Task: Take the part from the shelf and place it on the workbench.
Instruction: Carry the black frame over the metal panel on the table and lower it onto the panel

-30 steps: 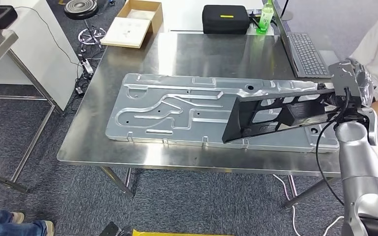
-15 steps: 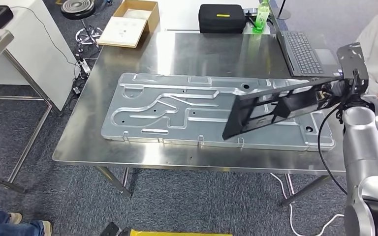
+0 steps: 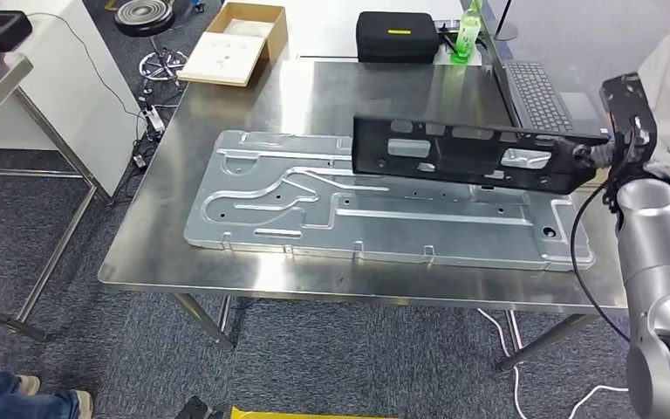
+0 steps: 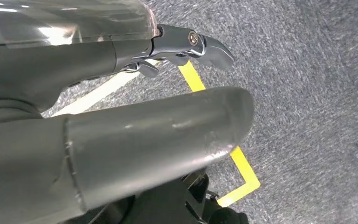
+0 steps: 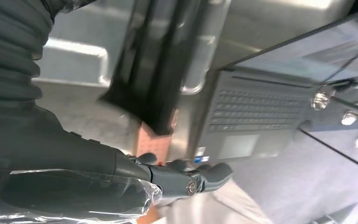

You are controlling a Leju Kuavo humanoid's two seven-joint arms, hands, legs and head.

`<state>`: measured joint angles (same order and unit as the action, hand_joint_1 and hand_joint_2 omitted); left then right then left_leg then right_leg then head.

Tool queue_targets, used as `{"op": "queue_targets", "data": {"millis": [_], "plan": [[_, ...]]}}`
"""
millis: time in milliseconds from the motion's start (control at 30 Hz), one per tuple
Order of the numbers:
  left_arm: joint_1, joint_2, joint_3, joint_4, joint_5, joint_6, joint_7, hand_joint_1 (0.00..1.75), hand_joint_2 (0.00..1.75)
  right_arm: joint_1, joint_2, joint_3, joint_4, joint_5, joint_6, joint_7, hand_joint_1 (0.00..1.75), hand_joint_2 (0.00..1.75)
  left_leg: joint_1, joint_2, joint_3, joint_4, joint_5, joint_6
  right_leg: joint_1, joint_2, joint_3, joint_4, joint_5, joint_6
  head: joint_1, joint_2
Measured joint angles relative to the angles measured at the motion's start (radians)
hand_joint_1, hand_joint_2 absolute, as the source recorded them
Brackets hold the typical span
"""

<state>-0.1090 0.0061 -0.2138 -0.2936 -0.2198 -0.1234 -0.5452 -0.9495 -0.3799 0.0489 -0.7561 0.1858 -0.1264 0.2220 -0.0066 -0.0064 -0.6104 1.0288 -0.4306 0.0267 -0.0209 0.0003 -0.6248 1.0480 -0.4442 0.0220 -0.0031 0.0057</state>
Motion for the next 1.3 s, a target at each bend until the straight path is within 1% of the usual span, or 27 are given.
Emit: {"op": "queue_targets", "data": {"millis": [67,133,200,233,267,300,367,400,433,467,567,633,700,733,767,800,833,867,900,933,967,1067,1100,1167,1233,1267,1300], "plan": [[0.001,0.0,0.0,0.0,0.0,0.001,0.0,0.0,0.0,-0.001,-0.001,0.003,0.01,-0.001,0.0,0.001,0.0,1.75,0.001,0.001,-0.006,0.009,-0.009,-0.009,-0.003,0.0,-0.001,-0.003,0.005,-0.012,0.0,0.0],[0.0,0.0,0.0,0.0,0.0,0.001,0.0,0.0,0.0,-0.005,-0.001,0.007,0.017,-0.001,0.001,0.001,0.0,0.87,0.003,0.001,-0.037,0.08,-0.056,-0.018,-0.005,0.0,-0.001,-0.007,0.009,-0.024,-0.001,0.0],[0.001,-0.001,0.0,0.0,0.0,0.003,0.0,0.0,0.0,-0.007,-0.001,0.011,0.024,0.0,0.003,0.002,0.0,0.0,0.005,0.001,-0.093,0.208,-0.121,-0.023,-0.001,0.001,-0.002,-0.007,0.009,-0.029,-0.001,0.0],[0.002,-0.001,0.0,0.0,0.0,0.004,0.0,0.0,0.0,-0.007,-0.001,0.014,0.028,0.001,0.004,0.003,0.0,0.0,0.006,0.001,-0.116,0.259,-0.137,-0.024,0.001,0.001,-0.003,-0.007,0.009,-0.029,-0.001,0.0],[0.003,-0.001,0.0,0.0,-0.001,0.006,0.0,0.0,0.0,-0.007,-0.001,0.018,0.032,0.001,0.004,0.005,0.0,0.0,0.006,0.001,-0.125,0.278,-0.136,-0.023,0.002,0.001,-0.003,-0.006,0.009,-0.029,-0.001,0.0],[0.004,-0.001,0.0,0.0,-0.001,0.007,0.0,0.0,0.0,-0.007,-0.001,0.021,0.036,0.002,0.004,0.006,0.0,0.0,0.006,0.001,-0.115,0.258,-0.116,-0.02,0.003,0.002,-0.003,-0.006,0.009,-0.029,-0.001,0.0],[0.003,-0.001,0.0,0.0,-0.001,0.009,0.0,0.0,0.0,-0.011,-0.001,0.024,0.043,0.002,0.005,0.009,0.0,0.0,0.005,0.0,-0.054,0.134,-0.051,-0.01,0.005,0.002,-0.002,-0.006,0.009,-0.029,-0.001,0.0],[0.003,-0.001,0.0,0.0,-0.001,0.01,0.0,0.0,0.0,-0.015,-0.001,0.024,0.047,0.002,0.006,0.01,0.0,0.0,0.003,0.0,-0.022,0.071,-0.029,-0.004,0.006,0.003,-0.003,-0.005,0.009,-0.027,-0.001,0.0],[0.003,-0.001,0.0,0.0,-0.002,0.01,-0.001,0.0,0.0,-0.02,-0.001,0.025,0.052,0.001,0.009,0.013,0.0,0.0,0.001,0.0,-0.001,0.027,-0.017,0.0,0.007,0.003,-0.004,-0.005,0.01,-0.024,0.0,0.0],[0.003,-0.001,0.0,0.0,-0.002,0.01,-0.001,0.0,0.0,-0.023,-0.001,0.026,0.057,0.0,0.013,0.016,0.0,0.0,-0.001,0.0,0.008,0.007,-0.015,0.002,0.007,0.003,-0.005,-0.005,0.011,-0.02,0.0,0.0],[0.003,-0.002,0.001,0.0,-0.004,0.01,-0.002,0.0,0.0,-0.027,-0.002,0.035,0.072,-0.001,0.001,-0.002,0.0,0.0,0.0,0.002,0.014,-0.008,-0.007,0.013,0.005,0.004,-0.006,-0.005,0.01,-0.003,-0.001,0.0],[0.002,-0.003,0.001,0.0,-0.006,0.01,-0.005,0.0,0.0,-0.022,-0.003,0.039,0.069,0.009,-0.061,-0.068,0.0,0.0,0.003,0.003,0.019,-0.022,0.001,0.025,0.004,0.003,-0.026,0.041,-0.023,0.004,0.0,0.0],[0.003,-0.005,0.001,0.0,-0.012,0.01,-0.011,0.0,0.0,0.01,-0.001,0.039,0.034,0.026,-0.151,-0.172,0.0,0.0,0.003,0.003,0.02,-0.024,0.003,0.03,0.003,0.003,-0.079,0.157,-0.082,0.01,0.0,0.0],[0.006,-0.006,0.001,0.0,-0.016,0.01,-0.016,0.0,0.0,0.04,0.002,0.039,-0.002,0.032,-0.185,-0.226,0.0,0.0,0.004,0.003,0.02,-0.023,0.002,0.031,0.002,0.003,-0.106,0.213,-0.102,0.013,0.0,0.0],[0.009,-0.007,0.001,0.0,-0.019,0.009,-0.021,0.0,0.0,0.078,0.007,0.038,-0.049,0.038,-0.207,-0.277,0.0,0.0,0.004,0.002,0.02,-0.022,0.001,0.031,0.001,0.003,-0.121,0.243,-0.106,0.016,0.0,0.0],[0.012,-0.008,0.001,0.0,-0.023,0.007,-0.026,0.0,0.0,0.121,0.015,0.037,-0.108,0.052,-0.217,-0.325,0.0,0.0,0.005,0.002,0.021,-0.02,-0.001,0.029,-0.002,0.002,-0.119,0.236,-0.09,0.017,0.0,0.0],[0.014,-0.008,0.001,0.0,-0.026,0.004,-0.03,0.0,0.0,0.166,0.026,0.035,-0.179,0.078,-0.226,-0.371,0.0,0.0,0.007,0.002,0.021,-0.016,-0.005,0.025,-0.004,0.001,-0.098,0.193,-0.059,0.019,0.0,0.0],[0.015,-0.009,0.0,0.0,-0.029,0.001,-0.033,0.0,0.0,0.209,0.037,0.032,-0.25,0.111,-0.237,-0.41,0.0,0.0,0.008,0.002,0.021,-0.01,-0.01,0.021,-0.007,-0.001,-0.067,0.128,-0.029,0.019,0.0,0.0],[0.015,-0.01,0.0,0.0,-0.032,-0.002,-0.035,0.0,0.0,0.249,0.05,0.029,-0.324,0.149,-0.25,-0.441,0.0,0.0,0.007,0.002,0.019,-0.003,-0.015,0.015,-0.006,-0.002,-0.037,0.069,-0.008,0.019,0.0,0.0],[0.015,-0.01,0.0,0.0,-0.035,-0.005,-0.036,0.0,0.0,0.283,0.062,0.026,-0.391,0.179,-0.26,-0.457,0.0,0.0,0.006,0.002,0.017,0.003,-0.02,0.01,-0.005,-0.002,-0.017,0.027,0.002,0.015,0.0,0.0],[0.015,-0.011,0.0,0.0,-0.035,-0.006,-0.036,0.0,0.0,0.311,0.074,0.024,-0.447,0.2,-0.266,-0.465,0.0,0.0,0.004,0.001,0.016,0.007,-0.023,0.004,-0.003,-0.002,-0.008,0.009,0.001,0.011,0.0,0.0],[0.017,-0.011,0.0,0.0,-0.038,-0.009,-0.036,0.0,0.0,0.368,0.101,0.018,-0.57,0.268,-0.277,-0.498,0.0,0.0,0.004,0.0,0.015,0.009,-0.027,-0.01,-0.002,-0.002,-0.006,0.005,-0.001,-0.01,0.0,0.0],[0.017,-0.011,0.0,0.0,-0.039,-0.01,-0.036,0.0,0.0,0.385,0.112,0.017,-0.605,0.319,-0.29,-0.517,0.0,0.0,0.005,0.0,0.01,0.022,-0.038,-0.016,-0.002,-0.004,-0.003,0.002,0.0,-0.018,-0.001,0.0],[0.016,-0.012,-0.001,0.0,-0.04,-0.013,-0.035,0.0,0.0,0.424,0.141,0.02,-0.684,0.451,-0.33,-0.546,0.0,0.0,0.009,0.001,-0.024,0.1,-0.089,-0.026,-0.002,-0.011,0.0,-0.003,0.002,-0.03,-0.001,0.0],[0.015,-0.012,-0.001,0.0,-0.04,-0.016,-0.031,0.0,0.0,0.469,0.175,0.039,-0.759,0.567,-0.37,-0.554,0.0,0.0,0.011,0.001,-0.081,0.223,-0.146,-0.032,0.002,-0.018,0.001,-0.004,0.0,-0.036,-0.001,0.0],[0.015,-0.012,-0.002,0.0,-0.04,-0.018,-0.029,0.0,0.0,0.493,0.192,0.055,-0.794,0.609,-0.385,-0.553,0.0,0.0,0.011,0.001,-0.101,0.262,-0.157,-0.033,0.004,-0.022,0.001,-0.003,0.0,-0.037,-0.001,0.0],[0.015,-0.013,-0.002,0.0,-0.04,-0.019,-0.027,0.0,0.0,0.515,0.205,0.075,-0.823,0.634,-0.396,-0.551,0.0,0.0,0.011,0.002,-0.105,0.268,-0.149,-0.032,0.005,-0.028,0.001,-0.003,-0.001,-0.038,-0.001,0.0]]}}
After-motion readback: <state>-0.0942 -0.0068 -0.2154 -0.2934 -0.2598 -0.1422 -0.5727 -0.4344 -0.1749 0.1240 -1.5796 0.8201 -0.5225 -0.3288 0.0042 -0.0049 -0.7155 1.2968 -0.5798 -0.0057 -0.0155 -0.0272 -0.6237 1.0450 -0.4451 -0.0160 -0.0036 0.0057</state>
